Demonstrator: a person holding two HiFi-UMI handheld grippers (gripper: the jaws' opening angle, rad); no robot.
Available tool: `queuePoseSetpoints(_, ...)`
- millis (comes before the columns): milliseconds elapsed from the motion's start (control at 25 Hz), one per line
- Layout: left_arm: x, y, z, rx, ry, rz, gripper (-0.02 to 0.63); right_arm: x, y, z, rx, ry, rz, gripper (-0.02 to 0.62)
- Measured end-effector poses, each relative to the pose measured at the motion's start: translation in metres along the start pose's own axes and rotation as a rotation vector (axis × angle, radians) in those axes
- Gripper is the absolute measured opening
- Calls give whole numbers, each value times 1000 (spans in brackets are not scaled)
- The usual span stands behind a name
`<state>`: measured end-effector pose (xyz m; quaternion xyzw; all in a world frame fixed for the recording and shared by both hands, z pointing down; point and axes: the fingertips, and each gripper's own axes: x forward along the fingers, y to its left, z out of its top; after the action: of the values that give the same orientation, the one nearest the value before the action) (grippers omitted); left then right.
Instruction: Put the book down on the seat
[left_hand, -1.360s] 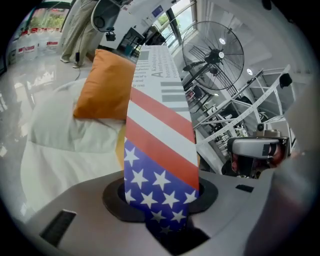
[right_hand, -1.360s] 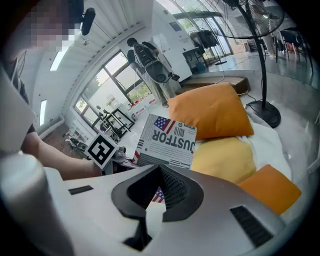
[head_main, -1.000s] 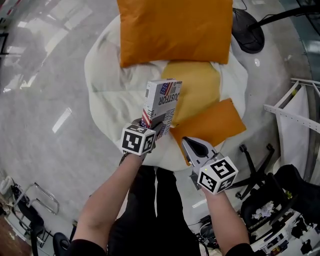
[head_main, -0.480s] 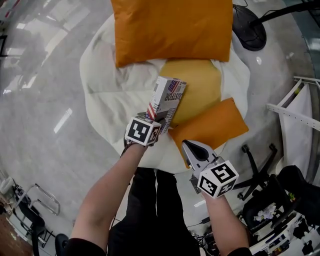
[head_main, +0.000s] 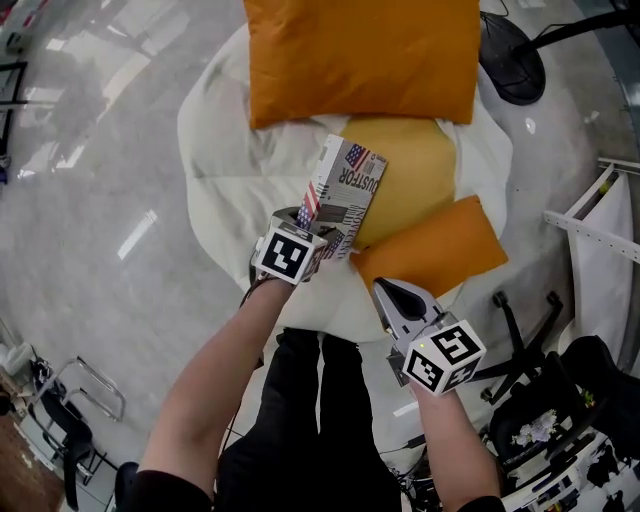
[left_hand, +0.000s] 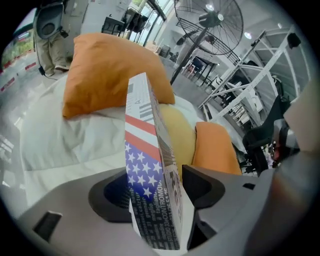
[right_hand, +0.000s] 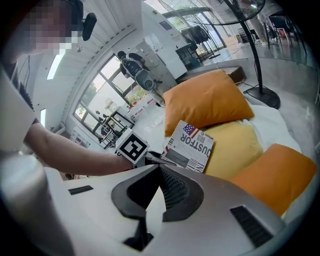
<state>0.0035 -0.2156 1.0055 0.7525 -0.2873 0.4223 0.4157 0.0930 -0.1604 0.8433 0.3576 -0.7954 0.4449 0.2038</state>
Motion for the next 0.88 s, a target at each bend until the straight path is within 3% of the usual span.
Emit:
queuePoseSetpoints(240,-30,19,0,43,-16,93,296,-12,18,9,-37,-1,6,14)
queuePoseSetpoints(400,-73,15,18,25,-134,143,296,-37,32,24,-65,-9,-8,14)
queuePoseSetpoints(560,-122,-10,37,-8,-250,144,296,-66,42,54,-98,-42,-29,15)
queuePoseSetpoints(760,-204,-73,40,65,-310,142,296,-122,84,92,-76,-99,-37,14)
queuePoseSetpoints(880,-263,-101,58,69,-396,131,295,-153,111,116,-101,-126,-39,14)
